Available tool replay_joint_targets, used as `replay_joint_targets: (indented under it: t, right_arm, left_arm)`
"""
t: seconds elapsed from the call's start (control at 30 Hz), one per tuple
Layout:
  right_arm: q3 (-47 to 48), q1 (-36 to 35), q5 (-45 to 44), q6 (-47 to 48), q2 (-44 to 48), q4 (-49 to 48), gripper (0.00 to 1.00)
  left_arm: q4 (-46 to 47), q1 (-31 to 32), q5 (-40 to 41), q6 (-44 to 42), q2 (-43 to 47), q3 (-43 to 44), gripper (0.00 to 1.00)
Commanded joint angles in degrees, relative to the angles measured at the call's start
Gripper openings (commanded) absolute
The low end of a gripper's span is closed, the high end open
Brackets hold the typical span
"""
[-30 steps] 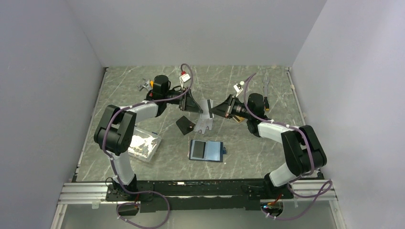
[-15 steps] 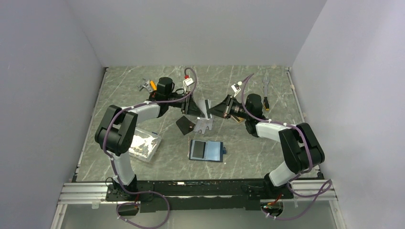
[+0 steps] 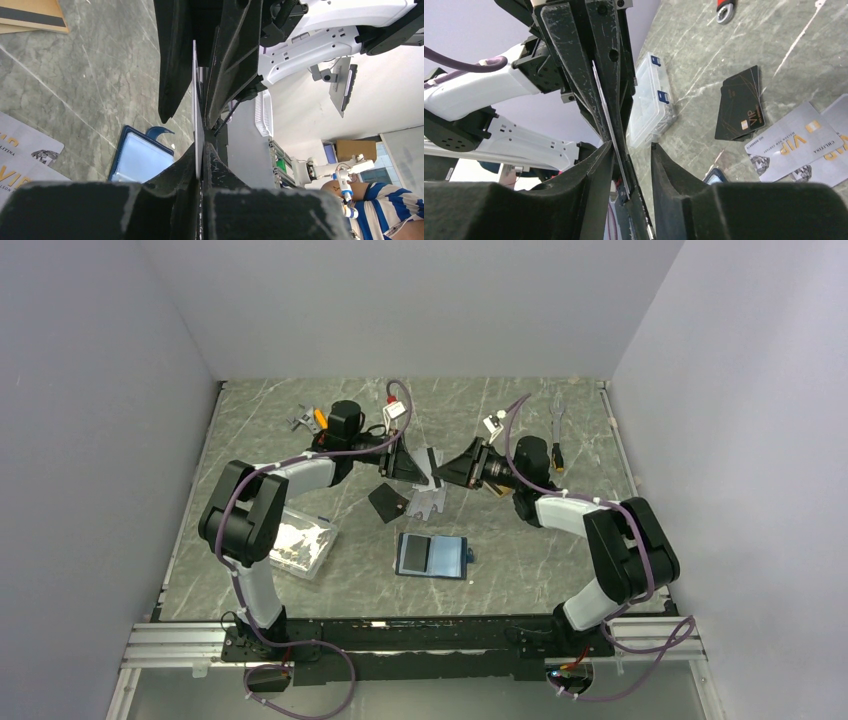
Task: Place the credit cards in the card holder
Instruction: Place the credit card in the storage box.
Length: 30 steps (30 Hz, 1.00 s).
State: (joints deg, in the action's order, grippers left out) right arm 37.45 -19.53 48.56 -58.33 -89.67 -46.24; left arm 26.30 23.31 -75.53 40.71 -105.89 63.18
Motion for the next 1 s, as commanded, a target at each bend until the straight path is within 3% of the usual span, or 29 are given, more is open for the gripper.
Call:
replay_joint_targets:
  t: [0.0,0.27,0.5,0.97]
  right_arm:
    - [4.0,-0.1,0.7,0.6,-0.9,-1.1,0.37]
    - [3.2,-0.7,3.1,-9.1,-6.0,-15.3,0.42]
    - [0.9,0.0,3.2,-7.1,-3.7,-11.7,0.39]
    - [3.7,3.7,5.2,-12.6,-3.7,-17.7,0.4]
  left_arm:
    - [5.3,0.4,-4.0,2.1,2.5,1.3,0.1]
    - [5.3,0.4,-4.7,2.0,2.3,1.3,0.08]
    - [-0.3,0.4,-5.2,-2.1,2.9,2.9,0.09]
    - [-5.5,0.4,-5.6,-6.6,3.8,3.1,0.07]
